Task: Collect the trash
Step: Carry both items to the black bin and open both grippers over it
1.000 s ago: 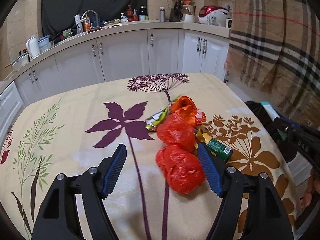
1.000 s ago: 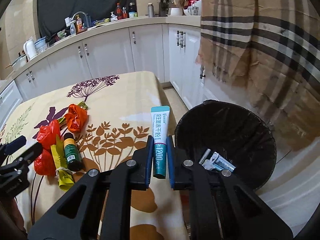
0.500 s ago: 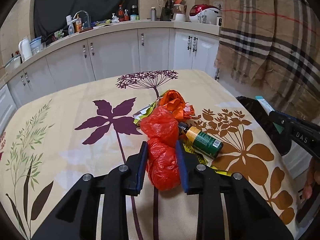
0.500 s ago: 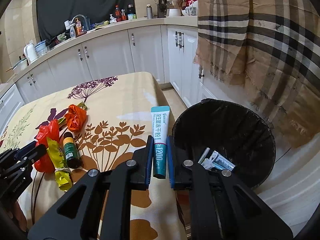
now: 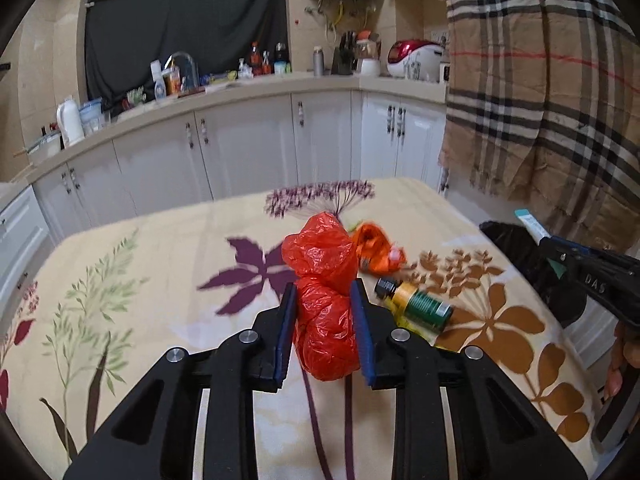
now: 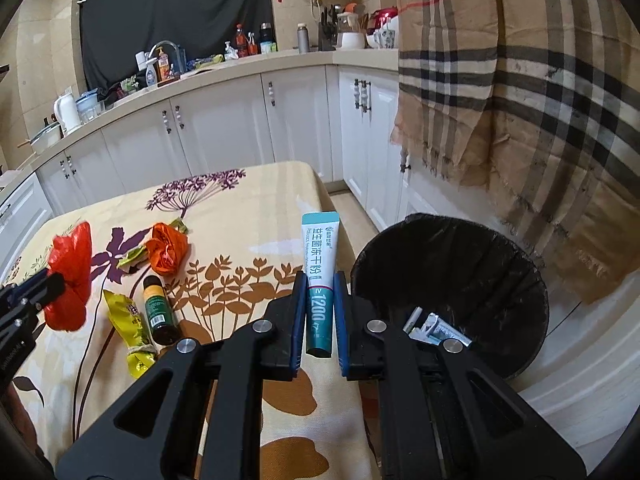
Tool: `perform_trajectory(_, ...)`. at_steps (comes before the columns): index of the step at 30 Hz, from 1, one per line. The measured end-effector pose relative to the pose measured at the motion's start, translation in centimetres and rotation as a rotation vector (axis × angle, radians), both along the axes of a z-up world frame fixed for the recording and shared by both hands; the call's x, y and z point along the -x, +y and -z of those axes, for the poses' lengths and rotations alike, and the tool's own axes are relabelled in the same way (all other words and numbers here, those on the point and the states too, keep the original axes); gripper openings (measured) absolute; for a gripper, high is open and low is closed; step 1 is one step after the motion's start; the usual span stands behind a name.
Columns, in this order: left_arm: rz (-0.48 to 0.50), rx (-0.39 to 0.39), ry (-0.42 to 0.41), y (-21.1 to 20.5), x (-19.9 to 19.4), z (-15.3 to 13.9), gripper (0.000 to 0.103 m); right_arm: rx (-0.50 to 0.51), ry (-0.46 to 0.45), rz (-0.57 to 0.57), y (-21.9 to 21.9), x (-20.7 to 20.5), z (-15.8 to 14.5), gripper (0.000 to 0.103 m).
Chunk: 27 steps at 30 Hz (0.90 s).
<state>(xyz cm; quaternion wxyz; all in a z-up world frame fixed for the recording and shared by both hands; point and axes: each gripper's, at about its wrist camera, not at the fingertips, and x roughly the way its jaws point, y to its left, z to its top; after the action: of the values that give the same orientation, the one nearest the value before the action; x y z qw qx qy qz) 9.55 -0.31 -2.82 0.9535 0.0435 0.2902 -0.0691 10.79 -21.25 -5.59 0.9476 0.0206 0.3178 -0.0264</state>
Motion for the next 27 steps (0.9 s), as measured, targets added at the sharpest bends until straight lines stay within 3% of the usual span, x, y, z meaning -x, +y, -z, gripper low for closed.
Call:
perform_trajectory(16, 0.205, 0.007, -0.167, -9.6, -2.5, -3.6, 0.028, 0.096, -0.107, 0.132, -4.0, -0.2, -3.3, 0.013)
perform_trajectory(27, 0.296, -0.042, -0.184, -15.3, -4.8, -3.0, 0.028, 0.103, -0.104, 0.214, -7.8, -1.4, -2.9, 0.013)
